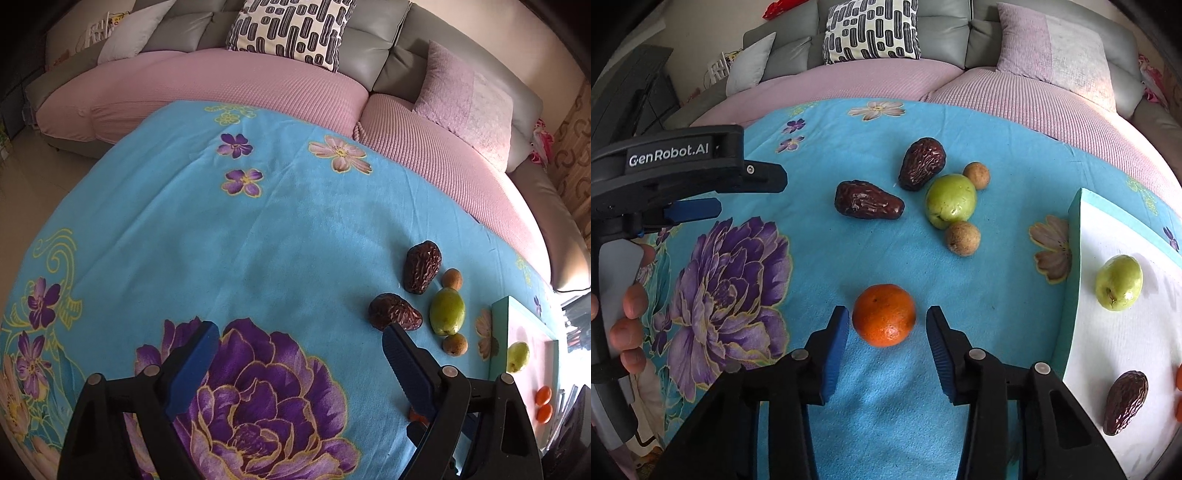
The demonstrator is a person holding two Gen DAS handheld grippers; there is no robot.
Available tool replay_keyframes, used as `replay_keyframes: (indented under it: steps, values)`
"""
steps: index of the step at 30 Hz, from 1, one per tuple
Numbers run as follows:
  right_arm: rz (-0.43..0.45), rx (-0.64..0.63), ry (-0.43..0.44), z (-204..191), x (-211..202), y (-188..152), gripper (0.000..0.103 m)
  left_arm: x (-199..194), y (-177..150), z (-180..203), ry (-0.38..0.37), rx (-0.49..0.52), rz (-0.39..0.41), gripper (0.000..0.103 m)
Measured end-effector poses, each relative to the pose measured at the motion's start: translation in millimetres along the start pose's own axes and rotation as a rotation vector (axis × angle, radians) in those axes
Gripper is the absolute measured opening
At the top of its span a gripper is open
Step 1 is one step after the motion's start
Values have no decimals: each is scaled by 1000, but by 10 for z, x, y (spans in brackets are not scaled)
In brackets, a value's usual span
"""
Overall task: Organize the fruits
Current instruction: 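Grasp a dark date with the left tool while the right tool grasps an orange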
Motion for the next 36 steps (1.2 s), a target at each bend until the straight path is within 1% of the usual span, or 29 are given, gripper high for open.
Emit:
replay_keyframes:
  steps: [2, 7, 13, 15, 19, 21, 25, 30, 32, 36]
  values:
    - [-3, -5, -5, -7, 20, -12, 37, 8, 3, 23, -7, 0, 0, 89]
    - [26, 3, -7, 44, -90, 35, 36, 40, 38, 89, -36, 0, 7, 86]
    - [68, 42, -55, 271, -279, 100, 36, 131, 69, 284, -90, 16, 5, 80]
    - [85, 55, -69, 337, -337, 127, 36, 171, 61, 360, -112, 23, -5, 73]
    - [117, 79, -86, 488, -468, 190, 36, 243, 58, 471, -141, 28, -12, 67]
    - [127, 90, -93, 534, -525, 206, 36, 271, 62, 520, -158, 29, -9, 59]
    - [135, 102, -100, 603, -597, 208, 36, 346, 39, 596, -184, 23, -13, 54]
    - [134, 96, -108, 633, -604, 204, 36, 424, 2, 680, -193, 43, -7, 42]
    - [137, 95, -108, 643, -622, 201, 36, 449, -13, 709, -204, 43, -8, 40]
    - [136, 91, -107, 637, -625, 192, 36, 460, -16, 709, -213, 40, -2, 38]
Point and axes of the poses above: each gripper's, at about its wrist camera, not at the fingertips, and x roughly the way its jaws point, z to its right, y to its top, the point moved 10 cm from there along x, roughly the way its jaws point, and after that the axes turned 7 degrees about x, right-handed, at the moved point
